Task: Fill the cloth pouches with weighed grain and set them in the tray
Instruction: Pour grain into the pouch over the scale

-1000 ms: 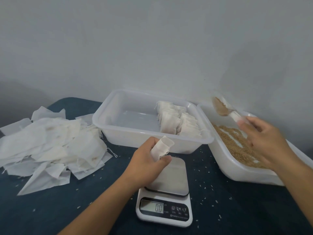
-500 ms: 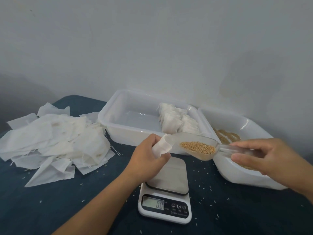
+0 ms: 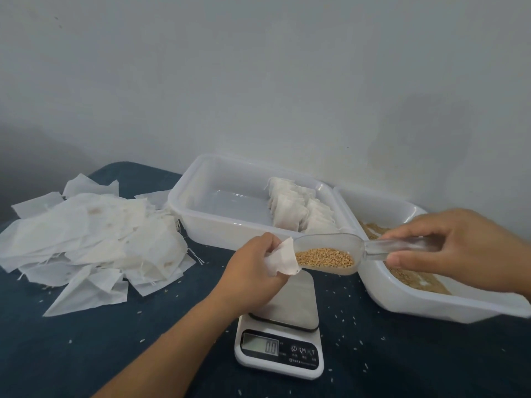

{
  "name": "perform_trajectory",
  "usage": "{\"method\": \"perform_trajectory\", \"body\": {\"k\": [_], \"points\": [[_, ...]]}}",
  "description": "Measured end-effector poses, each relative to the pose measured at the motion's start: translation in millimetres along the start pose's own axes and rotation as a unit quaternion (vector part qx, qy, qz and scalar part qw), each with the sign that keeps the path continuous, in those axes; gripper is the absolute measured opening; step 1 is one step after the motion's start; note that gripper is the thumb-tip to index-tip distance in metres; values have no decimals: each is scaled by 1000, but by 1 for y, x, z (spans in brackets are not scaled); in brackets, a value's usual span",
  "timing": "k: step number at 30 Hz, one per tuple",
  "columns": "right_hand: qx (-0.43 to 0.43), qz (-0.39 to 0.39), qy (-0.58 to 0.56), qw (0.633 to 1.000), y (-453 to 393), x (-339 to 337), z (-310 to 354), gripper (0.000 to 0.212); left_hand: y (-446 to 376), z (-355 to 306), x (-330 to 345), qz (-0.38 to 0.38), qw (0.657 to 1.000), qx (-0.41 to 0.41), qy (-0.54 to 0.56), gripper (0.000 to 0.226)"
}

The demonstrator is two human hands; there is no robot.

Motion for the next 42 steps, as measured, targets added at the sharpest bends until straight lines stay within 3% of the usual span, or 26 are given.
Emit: {"method": "perform_trajectory", "body": {"k": [15, 27, 35, 42], "points": [[-31, 11, 117, 993, -7, -15, 30, 42, 1, 0, 4, 18, 1000, 5, -1, 27], [-82, 8, 208, 975, -9, -16, 34, 35, 3, 0, 3, 24, 997, -13, 66, 22], [-67, -26, 133, 988, 0, -9, 22, 37, 3, 1, 4, 20, 998, -11, 64, 23], [8, -86, -68, 994, 7, 21, -23, 14, -1, 1, 1, -23, 995, -31, 94, 15]]}}
Point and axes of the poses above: each hand's wrist, its own y-axis away from the middle knuckle, its own x-axis out of the palm, z = x × y, the point moved 1 cm from there along -y, towards the middle knuckle, and after that the axes turned 13 degrees about -x, right-handed, at the moved point
